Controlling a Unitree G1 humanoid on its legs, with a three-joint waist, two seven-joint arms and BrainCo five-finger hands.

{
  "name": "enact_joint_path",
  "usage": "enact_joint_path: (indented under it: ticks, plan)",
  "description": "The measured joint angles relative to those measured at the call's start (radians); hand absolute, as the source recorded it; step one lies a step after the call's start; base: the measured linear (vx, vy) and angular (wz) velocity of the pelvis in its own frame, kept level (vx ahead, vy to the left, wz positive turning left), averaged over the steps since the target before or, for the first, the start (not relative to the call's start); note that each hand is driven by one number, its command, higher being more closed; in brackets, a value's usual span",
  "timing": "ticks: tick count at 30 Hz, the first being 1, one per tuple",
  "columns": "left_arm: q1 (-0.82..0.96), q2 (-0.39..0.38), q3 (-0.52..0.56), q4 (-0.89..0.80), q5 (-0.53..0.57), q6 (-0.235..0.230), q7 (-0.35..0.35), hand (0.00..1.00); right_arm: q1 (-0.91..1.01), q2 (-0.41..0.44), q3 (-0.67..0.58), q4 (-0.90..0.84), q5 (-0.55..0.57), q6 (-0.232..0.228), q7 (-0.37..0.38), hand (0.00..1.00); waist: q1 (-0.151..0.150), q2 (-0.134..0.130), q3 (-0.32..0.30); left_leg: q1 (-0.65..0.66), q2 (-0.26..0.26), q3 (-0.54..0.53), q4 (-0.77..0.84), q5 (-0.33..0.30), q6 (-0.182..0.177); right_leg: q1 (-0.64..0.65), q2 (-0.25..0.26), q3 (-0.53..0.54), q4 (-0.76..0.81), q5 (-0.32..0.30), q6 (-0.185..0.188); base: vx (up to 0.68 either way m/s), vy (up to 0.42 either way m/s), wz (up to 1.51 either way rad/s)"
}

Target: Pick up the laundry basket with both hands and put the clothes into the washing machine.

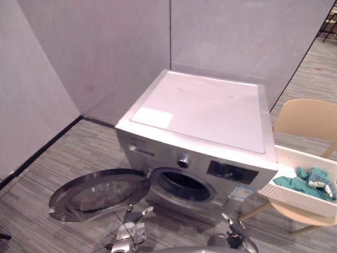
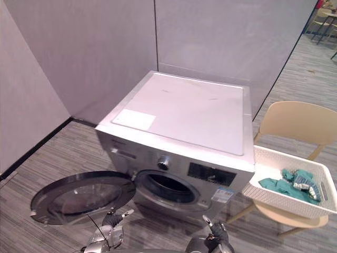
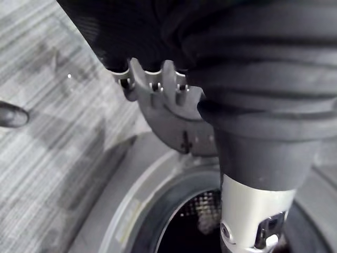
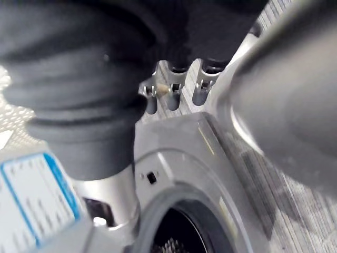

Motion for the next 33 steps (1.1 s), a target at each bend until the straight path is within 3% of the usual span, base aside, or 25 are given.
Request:
enact_joint_path:
  ticks: [1,2,4,5,6,7,8,9,10,11,13,15,17,19,20,22,27,33]
  plan:
    - [0.010,-0.018,0.004,0.006,0.003,-0.001,-0.002,0.00,-0.004,-0.019,-0.006,0.021,0.000,0.008,-0.001,0.00,0.007,0.033,-0.010,0.016,0.042,-0.017,-0.052,0.014,-0.030,0.000,0.013,-0.065,0.001,-0.079,0.049,0.11,-0.501,0.28]
    - [0.016,-0.037,0.008,0.020,0.003,0.001,-0.003,0.00,-0.006,-0.040,-0.013,0.024,-0.001,0.010,-0.001,0.00,0.005,0.055,-0.002,0.020,0.070,-0.027,-0.072,0.033,-0.040,-0.007,0.037,-0.093,0.034,-0.089,0.031,0.10,-0.563,0.22]
    - [0.030,-0.048,0.043,0.071,0.000,0.004,-0.017,0.00,0.010,-0.070,-0.067,0.062,-0.009,0.018,0.000,0.00,-0.008,0.062,-0.004,0.046,0.099,-0.043,-0.120,0.159,-0.046,-0.032,0.065,-0.125,0.165,-0.183,-0.023,0.04,-0.549,0.43]
    - [0.037,-0.049,0.058,0.081,-0.002,0.004,-0.017,0.00,0.015,-0.076,-0.077,0.072,-0.009,0.019,-0.001,0.00,-0.010,0.072,-0.008,0.040,0.115,-0.055,-0.119,0.177,-0.045,-0.028,0.079,-0.141,0.170,-0.194,-0.037,0.04,-0.573,0.45]
    - [0.035,-0.049,0.091,0.084,-0.005,0.002,-0.017,0.00,0.020,-0.081,-0.091,0.088,-0.010,0.021,-0.002,0.00,-0.007,0.081,-0.009,0.018,0.145,-0.073,-0.112,0.229,-0.016,-0.020,0.112,-0.173,0.169,-0.207,-0.061,0.03,-0.431,0.51]
    - [0.035,-0.047,0.110,0.086,-0.012,0.003,-0.017,0.00,0.016,-0.088,-0.116,0.109,-0.009,0.019,-0.001,0.00,-0.009,0.080,-0.009,-0.020,0.166,-0.077,-0.087,0.284,0.051,-0.006,0.135,-0.209,0.147,-0.204,-0.082,0.03,-0.416,0.56]
    - [0.034,-0.046,0.112,0.087,-0.013,0.003,-0.017,0.00,0.015,-0.088,-0.128,0.118,-0.009,0.018,-0.002,0.00,-0.010,0.079,-0.009,-0.043,0.176,-0.069,-0.067,0.312,0.090,0.007,0.146,-0.227,0.127,-0.196,-0.095,0.01,-0.379,0.57]
    - [0.029,-0.037,0.113,0.086,-0.015,0.003,-0.019,0.00,0.007,-0.088,-0.159,0.141,-0.009,0.015,-0.002,0.00,-0.010,0.074,-0.006,-0.085,0.203,0.013,-0.023,0.365,0.172,0.035,0.163,-0.272,0.081,-0.171,-0.133,0.00,-0.314,0.49]
    - [0.026,-0.031,0.112,0.085,-0.019,0.004,-0.019,0.00,-0.003,-0.087,-0.171,0.158,-0.009,0.013,-0.003,0.00,-0.008,0.065,0.000,-0.119,0.201,0.085,0.086,0.306,0.154,0.064,0.173,-0.301,0.038,-0.145,-0.165,0.00,-0.279,0.38]
    - [0.025,-0.029,0.109,0.085,-0.019,0.004,-0.018,0.00,-0.008,-0.092,-0.181,0.164,-0.009,0.012,-0.003,0.00,-0.008,0.064,0.002,-0.123,0.181,0.097,0.141,0.255,0.118,0.082,0.179,-0.307,0.016,-0.135,-0.171,0.02,-0.197,0.18]
    - [0.032,-0.020,0.082,0.085,-0.020,0.003,-0.020,0.00,-0.026,-0.108,-0.179,0.168,-0.009,0.008,-0.003,0.00,-0.007,0.067,0.007,-0.087,0.060,0.085,0.232,0.070,0.033,0.130,0.218,-0.310,-0.076,-0.083,-0.190,0.05,-0.109,-0.04]
    - [0.025,-0.005,0.072,0.086,-0.020,0.003,-0.023,0.00,-0.062,-0.109,-0.178,0.166,-0.008,0.007,-0.002,0.00,-0.009,0.071,0.036,-0.035,0.023,0.100,0.189,0.019,0.038,0.145,0.245,-0.305,-0.096,-0.065,-0.196,0.02,-0.040,-0.14]
    - [0.020,0.005,0.073,0.085,-0.021,0.003,-0.024,0.00,-0.075,-0.104,-0.170,0.159,-0.005,0.007,0.000,0.00,0.000,0.066,0.048,-0.022,0.025,0.093,0.169,0.018,0.037,0.140,0.260,-0.280,-0.104,-0.050,-0.196,-0.07,-0.032,-0.37]
    - [0.020,0.005,0.063,0.088,-0.022,0.004,-0.024,0.00,-0.078,-0.105,-0.150,0.137,0.008,0.004,0.001,0.00,0.005,0.080,0.047,0.006,0.026,0.106,0.116,0.018,0.038,0.143,0.264,-0.262,-0.121,-0.031,-0.188,-0.05,0.029,-0.31]
    - [0.017,0.004,0.035,0.114,-0.021,0.006,-0.024,0.00,-0.072,-0.104,-0.150,0.128,0.018,0.003,0.004,0.00,-0.010,0.093,0.051,0.040,0.032,0.127,0.037,0.016,0.044,0.152,0.268,-0.264,-0.155,-0.006,-0.180,-0.07,0.055,0.00]
    - [0.014,0.004,-0.005,0.123,-0.020,0.011,-0.025,0.00,-0.058,-0.093,-0.149,0.120,0.032,0.003,0.011,0.00,-0.012,0.112,0.046,0.071,0.029,0.133,-0.062,0.024,0.058,0.155,0.269,-0.267,-0.188,0.023,-0.172,-0.14,0.090,0.08]
    - [0.006,0.042,-0.118,0.122,-0.005,0.010,-0.026,0.00,-0.005,-0.058,-0.098,0.119,0.031,0.007,0.020,0.00,-0.014,0.086,0.038,0.073,-0.012,0.131,-0.212,0.105,0.083,0.146,0.245,-0.267,-0.316,0.103,-0.143,-0.13,0.055,0.01]
    - [-0.010,0.107,-0.133,0.134,0.008,0.006,-0.044,0.00,-0.009,-0.040,-0.033,0.069,0.028,0.008,0.019,0.00,-0.012,0.009,0.074,0.052,-0.046,0.176,-0.206,0.127,0.098,0.069,0.235,-0.182,-0.270,0.143,-0.120,-0.05,0.046,-0.37]
